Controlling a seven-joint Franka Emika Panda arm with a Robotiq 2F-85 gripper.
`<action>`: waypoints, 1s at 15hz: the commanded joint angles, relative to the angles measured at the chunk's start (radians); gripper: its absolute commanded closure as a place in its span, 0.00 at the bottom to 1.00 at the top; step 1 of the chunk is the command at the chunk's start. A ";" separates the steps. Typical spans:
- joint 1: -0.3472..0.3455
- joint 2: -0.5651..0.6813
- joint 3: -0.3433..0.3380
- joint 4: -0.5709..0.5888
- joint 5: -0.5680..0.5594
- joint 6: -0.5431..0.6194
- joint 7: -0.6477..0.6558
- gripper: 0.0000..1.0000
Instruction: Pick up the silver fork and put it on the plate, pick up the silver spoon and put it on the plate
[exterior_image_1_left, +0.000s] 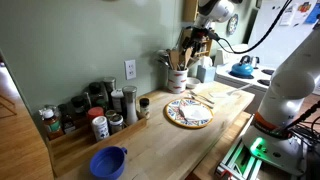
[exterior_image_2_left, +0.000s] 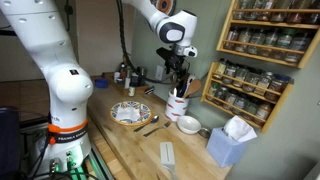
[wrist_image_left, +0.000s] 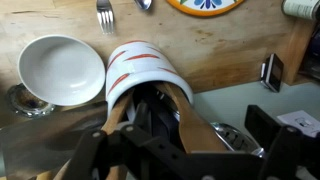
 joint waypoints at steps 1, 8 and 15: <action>-0.021 0.002 0.019 0.002 0.008 -0.003 -0.006 0.00; -0.021 0.002 0.019 0.002 0.008 -0.003 -0.006 0.00; -0.028 -0.001 0.038 -0.030 -0.024 -0.007 0.001 0.00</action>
